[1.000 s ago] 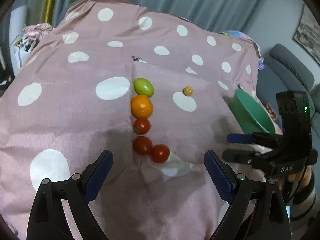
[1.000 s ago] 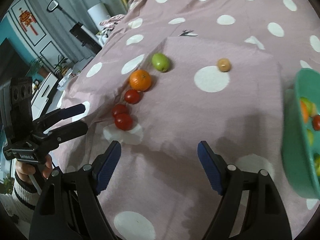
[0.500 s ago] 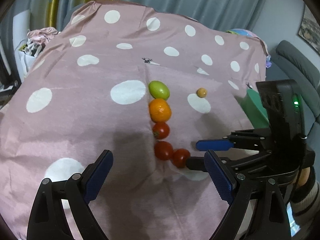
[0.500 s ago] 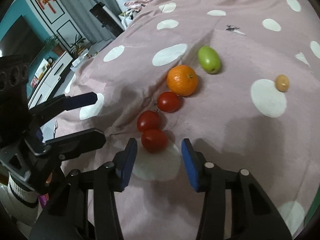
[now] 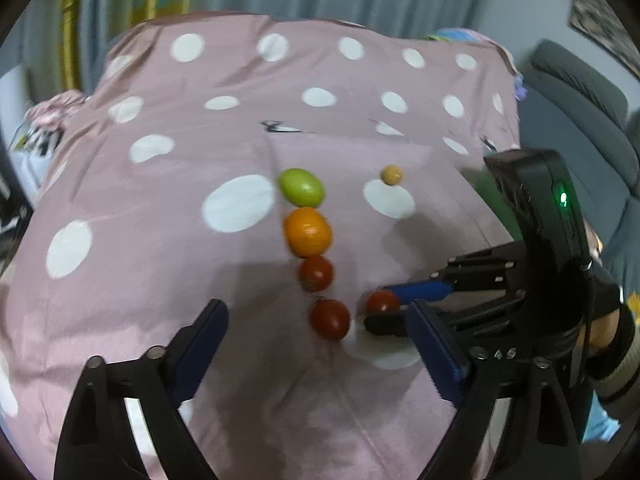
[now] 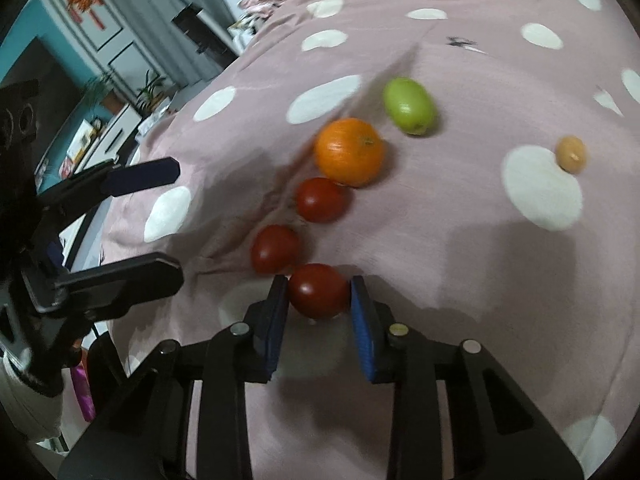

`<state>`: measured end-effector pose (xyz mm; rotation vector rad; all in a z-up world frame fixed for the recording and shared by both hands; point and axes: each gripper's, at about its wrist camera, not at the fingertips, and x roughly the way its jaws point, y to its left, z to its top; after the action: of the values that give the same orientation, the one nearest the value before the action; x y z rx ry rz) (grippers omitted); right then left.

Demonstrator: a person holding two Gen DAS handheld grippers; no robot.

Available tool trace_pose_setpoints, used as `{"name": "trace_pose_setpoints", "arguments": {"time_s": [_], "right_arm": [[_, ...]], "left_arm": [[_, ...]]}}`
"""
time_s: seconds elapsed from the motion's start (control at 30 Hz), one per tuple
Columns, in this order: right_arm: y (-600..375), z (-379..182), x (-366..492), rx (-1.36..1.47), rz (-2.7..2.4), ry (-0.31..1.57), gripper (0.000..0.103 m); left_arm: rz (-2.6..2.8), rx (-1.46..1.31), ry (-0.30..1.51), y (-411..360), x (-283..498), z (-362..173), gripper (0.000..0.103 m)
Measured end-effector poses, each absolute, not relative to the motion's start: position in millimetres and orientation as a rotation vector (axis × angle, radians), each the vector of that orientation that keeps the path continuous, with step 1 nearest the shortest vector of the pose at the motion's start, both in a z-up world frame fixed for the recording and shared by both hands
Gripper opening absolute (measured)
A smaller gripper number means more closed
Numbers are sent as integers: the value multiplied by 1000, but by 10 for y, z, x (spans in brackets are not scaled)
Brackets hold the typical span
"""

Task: Organize fruits
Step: 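Grasp a red cherry tomato with the left tool while the right tool grasps another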

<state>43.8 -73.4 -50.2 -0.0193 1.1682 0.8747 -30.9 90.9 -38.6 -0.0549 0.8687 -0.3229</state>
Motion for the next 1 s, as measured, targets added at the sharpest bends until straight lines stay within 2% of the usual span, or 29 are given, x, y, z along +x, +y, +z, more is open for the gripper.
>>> {"name": "trace_pose_setpoints", "arguments": {"time_s": [0.13, 0.2, 0.23, 0.27, 0.37, 0.57, 0.67, 1.0], "right_arm": [[-1045, -464, 428, 31, 826, 1159, 31], [-1173, -433, 415, 52, 810, 1151, 32], [-1240, -414, 404, 64, 804, 1145, 32], [-1278, -406, 405, 72, 801, 1142, 32], [-1380, -389, 365, 99, 804, 1134, 32], [-1457, -398, 315, 139, 819, 1124, 32], [-1500, -387, 324, 159, 816, 1115, 33], [-1620, -388, 368, 199, 825, 1100, 33]], "left_arm": [[-362, -10, 892, 733, -217, -414, 84], [-374, 7, 909, 669, -179, -433, 77], [-387, 18, 919, 627, -160, -441, 69], [-401, 33, 936, 582, -139, -457, 65], [-398, 95, 983, 483, -67, -528, 65], [-420, 196, 1080, 373, 82, -646, 57], [-417, 270, 1140, 318, 147, -713, 46], [-453, 357, 1262, 207, 197, -843, 44]]}}
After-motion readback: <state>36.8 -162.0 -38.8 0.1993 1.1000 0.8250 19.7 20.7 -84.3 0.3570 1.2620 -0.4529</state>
